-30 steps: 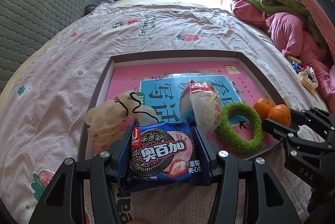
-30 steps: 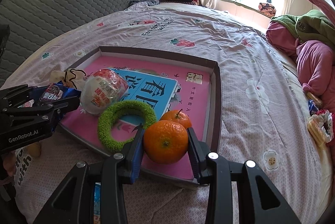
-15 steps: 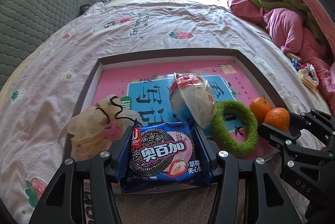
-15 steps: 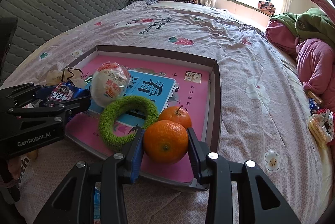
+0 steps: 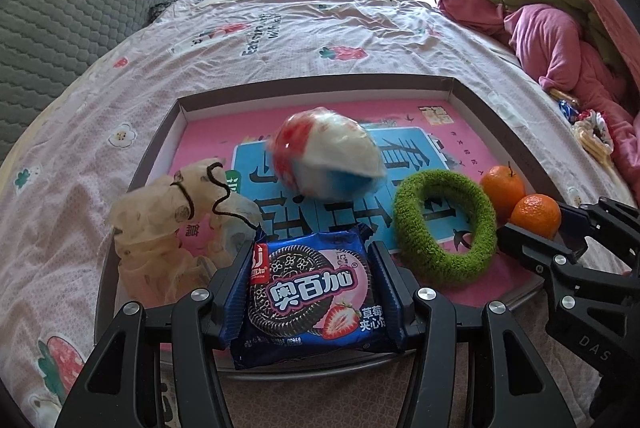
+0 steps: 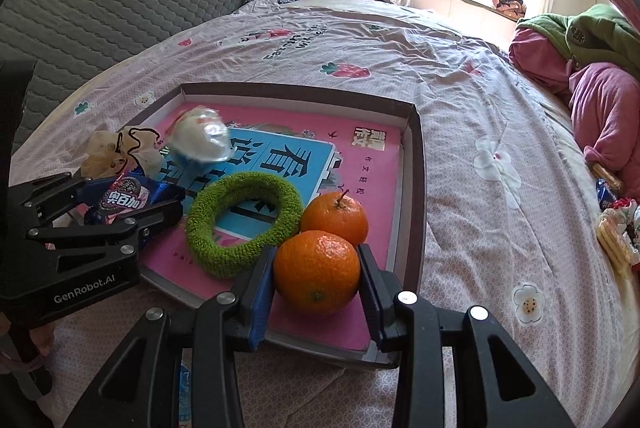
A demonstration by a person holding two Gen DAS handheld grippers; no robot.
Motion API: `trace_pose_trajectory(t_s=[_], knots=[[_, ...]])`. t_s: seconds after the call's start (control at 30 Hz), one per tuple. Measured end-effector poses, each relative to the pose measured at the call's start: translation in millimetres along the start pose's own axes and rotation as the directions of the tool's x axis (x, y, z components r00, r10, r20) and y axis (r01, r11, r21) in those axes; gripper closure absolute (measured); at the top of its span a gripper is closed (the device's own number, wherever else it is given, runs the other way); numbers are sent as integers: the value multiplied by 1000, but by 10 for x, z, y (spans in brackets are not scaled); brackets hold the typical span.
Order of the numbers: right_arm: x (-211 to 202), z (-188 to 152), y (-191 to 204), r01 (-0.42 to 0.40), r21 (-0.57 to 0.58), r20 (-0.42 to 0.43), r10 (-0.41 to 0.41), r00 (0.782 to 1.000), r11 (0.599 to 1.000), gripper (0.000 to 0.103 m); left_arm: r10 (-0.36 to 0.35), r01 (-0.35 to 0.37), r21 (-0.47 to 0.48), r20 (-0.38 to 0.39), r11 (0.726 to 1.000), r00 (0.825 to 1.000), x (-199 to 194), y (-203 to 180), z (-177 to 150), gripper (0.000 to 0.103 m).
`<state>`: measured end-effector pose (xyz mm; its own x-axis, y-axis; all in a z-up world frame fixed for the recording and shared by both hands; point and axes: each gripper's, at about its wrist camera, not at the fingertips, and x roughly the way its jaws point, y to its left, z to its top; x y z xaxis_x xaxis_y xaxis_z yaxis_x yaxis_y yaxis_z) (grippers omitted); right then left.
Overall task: Organize objects
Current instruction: 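Lower the mandarin into the tray and open the right tool while the left tool holds the cookie pack above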
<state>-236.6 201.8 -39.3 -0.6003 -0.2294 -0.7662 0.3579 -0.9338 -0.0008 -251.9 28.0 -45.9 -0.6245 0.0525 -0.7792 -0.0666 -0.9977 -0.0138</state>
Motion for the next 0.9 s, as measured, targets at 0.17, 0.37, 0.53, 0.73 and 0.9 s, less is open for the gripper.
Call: trace_pose_trajectory(t_s=[0.17,0.37,0.53,0.73,0.9], knots=[[16,4,1,1,2,-4,-1,1000,1000,64,-5,5,-5,-5,1000,1000,40,10,-16,46],[6,1,-5,-3,13,-7,3,1000,1000,64,-5,5,-8,-4,1000,1000,42,15,-13,46],[0,1,0,-6,15,-11,6,1000,1000,61,3,-3,-12,3,1000,1000,20,20,-22,46],[-19,8,10,-22,24,-12,22,1000,999,55,9,-9,-9,-1,1000,1000,-17,6,-23,46],[-103,23,-46,-10,50,5,10,1000,999,51,24,-24,-4,-4,1000,1000,-54,-16,-21,46]])
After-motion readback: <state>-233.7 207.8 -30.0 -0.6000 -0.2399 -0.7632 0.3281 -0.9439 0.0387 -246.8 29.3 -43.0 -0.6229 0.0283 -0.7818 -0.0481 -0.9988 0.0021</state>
